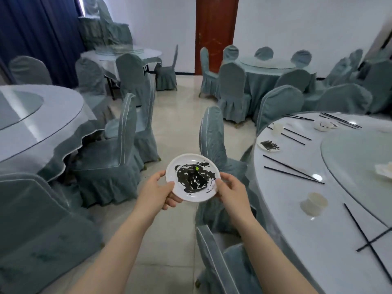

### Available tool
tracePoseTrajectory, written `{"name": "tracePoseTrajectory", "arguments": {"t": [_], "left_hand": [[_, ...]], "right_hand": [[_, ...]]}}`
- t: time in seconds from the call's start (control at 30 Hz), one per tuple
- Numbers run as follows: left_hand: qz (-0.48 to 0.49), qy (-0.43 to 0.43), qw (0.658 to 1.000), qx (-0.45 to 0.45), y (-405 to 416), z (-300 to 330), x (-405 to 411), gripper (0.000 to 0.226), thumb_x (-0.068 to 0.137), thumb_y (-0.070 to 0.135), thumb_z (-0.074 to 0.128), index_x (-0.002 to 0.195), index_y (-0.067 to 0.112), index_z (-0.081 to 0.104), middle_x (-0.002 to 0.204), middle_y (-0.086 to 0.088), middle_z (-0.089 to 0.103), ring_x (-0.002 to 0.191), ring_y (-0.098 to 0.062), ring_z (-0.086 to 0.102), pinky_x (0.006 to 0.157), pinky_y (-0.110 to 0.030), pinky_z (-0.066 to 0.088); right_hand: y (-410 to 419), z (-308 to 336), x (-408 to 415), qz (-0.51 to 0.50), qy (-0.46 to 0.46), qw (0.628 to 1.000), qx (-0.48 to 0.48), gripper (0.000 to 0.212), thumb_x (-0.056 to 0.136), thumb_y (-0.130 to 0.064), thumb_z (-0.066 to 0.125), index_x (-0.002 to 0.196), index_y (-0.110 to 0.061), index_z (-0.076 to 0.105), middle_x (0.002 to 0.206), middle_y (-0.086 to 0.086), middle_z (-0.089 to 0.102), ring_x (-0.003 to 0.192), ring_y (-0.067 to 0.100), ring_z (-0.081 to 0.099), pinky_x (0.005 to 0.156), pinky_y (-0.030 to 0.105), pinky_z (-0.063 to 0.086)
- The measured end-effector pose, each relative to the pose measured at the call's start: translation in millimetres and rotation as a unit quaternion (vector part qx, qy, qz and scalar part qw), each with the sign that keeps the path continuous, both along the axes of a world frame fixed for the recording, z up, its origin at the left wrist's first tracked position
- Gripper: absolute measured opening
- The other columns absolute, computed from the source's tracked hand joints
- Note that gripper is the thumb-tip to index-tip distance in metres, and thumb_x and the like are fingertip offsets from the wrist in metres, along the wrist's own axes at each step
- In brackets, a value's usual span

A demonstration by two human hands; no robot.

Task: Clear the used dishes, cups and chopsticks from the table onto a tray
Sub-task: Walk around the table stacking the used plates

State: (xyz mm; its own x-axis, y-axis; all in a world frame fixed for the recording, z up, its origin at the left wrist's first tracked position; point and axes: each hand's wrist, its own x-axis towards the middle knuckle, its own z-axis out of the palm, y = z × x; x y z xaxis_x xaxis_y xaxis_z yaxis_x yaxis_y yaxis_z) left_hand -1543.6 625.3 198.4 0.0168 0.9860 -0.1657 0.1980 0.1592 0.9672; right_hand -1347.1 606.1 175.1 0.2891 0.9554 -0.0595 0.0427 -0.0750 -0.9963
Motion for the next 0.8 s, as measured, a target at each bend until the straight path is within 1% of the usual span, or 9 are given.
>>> {"name": "tracePoseTrajectory", "arguments": {"t": [0.17, 0.3, 0.4, 0.5, 0.57, 0.63, 0.7, 0.8], "left_hand": [[-0.051, -0.008, 0.998, 0.02, 86, 10, 2, 0.036, 0.091, 0.006, 0.047, 0.122, 0.025, 0.05, 0.06, -0.013, 0.07, 0.039, -0.011, 0.052, 0.037, -0.018, 0.035], [-0.08, -0.031, 0.996, -0.015, 136, -9, 6, 0.034, 0.091, 0.007, 0.048, 0.12, 0.025, 0.052, 0.06, -0.013, 0.07, 0.039, -0.01, 0.051, 0.037, -0.017, 0.035], [-0.124, -0.037, 0.991, -0.032, 184, -21, 12, 0.034, 0.093, 0.008, 0.049, 0.123, 0.025, 0.05, 0.062, -0.015, 0.071, 0.039, -0.011, 0.052, 0.035, -0.018, 0.035], [-0.164, -0.038, 0.985, -0.029, 230, -24, 17, 0.035, 0.093, 0.009, 0.048, 0.121, 0.029, 0.05, 0.062, -0.014, 0.071, 0.039, -0.011, 0.053, 0.035, -0.018, 0.036], [-0.199, -0.034, 0.979, -0.025, 261, -23, 17, 0.035, 0.093, 0.009, 0.048, 0.12, 0.031, 0.051, 0.063, -0.014, 0.071, 0.04, -0.011, 0.054, 0.036, -0.019, 0.037], [-0.225, -0.034, 0.974, -0.018, 296, -18, 19, 0.034, 0.092, 0.01, 0.048, 0.119, 0.031, 0.051, 0.063, -0.014, 0.071, 0.041, -0.012, 0.055, 0.036, -0.018, 0.037], [-0.248, -0.034, 0.968, -0.019, 327, -15, 24, 0.035, 0.092, 0.01, 0.048, 0.119, 0.033, 0.05, 0.064, -0.014, 0.072, 0.042, -0.012, 0.056, 0.037, -0.018, 0.038], [-0.282, -0.035, 0.958, -0.024, 357, -17, 38, 0.036, 0.092, 0.009, 0.048, 0.121, 0.03, 0.051, 0.063, -0.014, 0.071, 0.041, -0.012, 0.055, 0.036, -0.019, 0.037]], "right_hand": [[64, 11, 5, -0.055, -0.001, 0.998, 0.017, 0.014, 0.092, -0.021, 0.057, 0.103, -0.023, 0.066, 0.082, -0.006, 0.072, 0.061, 0.001, 0.063, 0.053, 0.013, 0.046], [92, 6, 10, -0.1, 0.007, 0.995, -0.004, 0.014, 0.089, -0.02, 0.057, 0.093, -0.024, 0.07, 0.076, -0.004, 0.073, 0.058, 0.002, 0.062, 0.05, 0.012, 0.045], [122, -4, 16, -0.153, 0.001, 0.988, -0.02, 0.014, 0.091, -0.021, 0.056, 0.091, -0.024, 0.07, 0.076, -0.004, 0.073, 0.058, 0.003, 0.062, 0.05, 0.014, 0.046], [153, -16, 22, -0.208, 0.009, 0.977, -0.041, 0.015, 0.093, -0.026, 0.054, 0.096, -0.024, 0.069, 0.076, -0.002, 0.073, 0.059, 0.006, 0.063, 0.056, 0.022, 0.048], [173, -25, 22, -0.242, 0.031, 0.969, -0.048, 0.015, 0.092, -0.028, 0.055, 0.096, -0.024, 0.07, 0.076, 0.002, 0.073, 0.061, 0.011, 0.062, 0.061, 0.028, 0.049], [195, -32, 21, -0.278, 0.055, 0.958, -0.044, 0.014, 0.092, -0.027, 0.057, 0.094, -0.023, 0.07, 0.074, 0.003, 0.072, 0.062, 0.015, 0.062, 0.061, 0.03, 0.049], [213, -37, 21, -0.316, 0.056, 0.946, -0.045, 0.014, 0.092, -0.026, 0.057, 0.092, -0.022, 0.07, 0.072, 0.003, 0.071, 0.062, 0.015, 0.062, 0.057, 0.028, 0.048], [225, -40, 22, -0.356, 0.04, 0.932, -0.048, 0.014, 0.093, -0.024, 0.055, 0.093, -0.022, 0.069, 0.072, 0.001, 0.072, 0.059, 0.01, 0.063, 0.049, 0.018, 0.046]]}}
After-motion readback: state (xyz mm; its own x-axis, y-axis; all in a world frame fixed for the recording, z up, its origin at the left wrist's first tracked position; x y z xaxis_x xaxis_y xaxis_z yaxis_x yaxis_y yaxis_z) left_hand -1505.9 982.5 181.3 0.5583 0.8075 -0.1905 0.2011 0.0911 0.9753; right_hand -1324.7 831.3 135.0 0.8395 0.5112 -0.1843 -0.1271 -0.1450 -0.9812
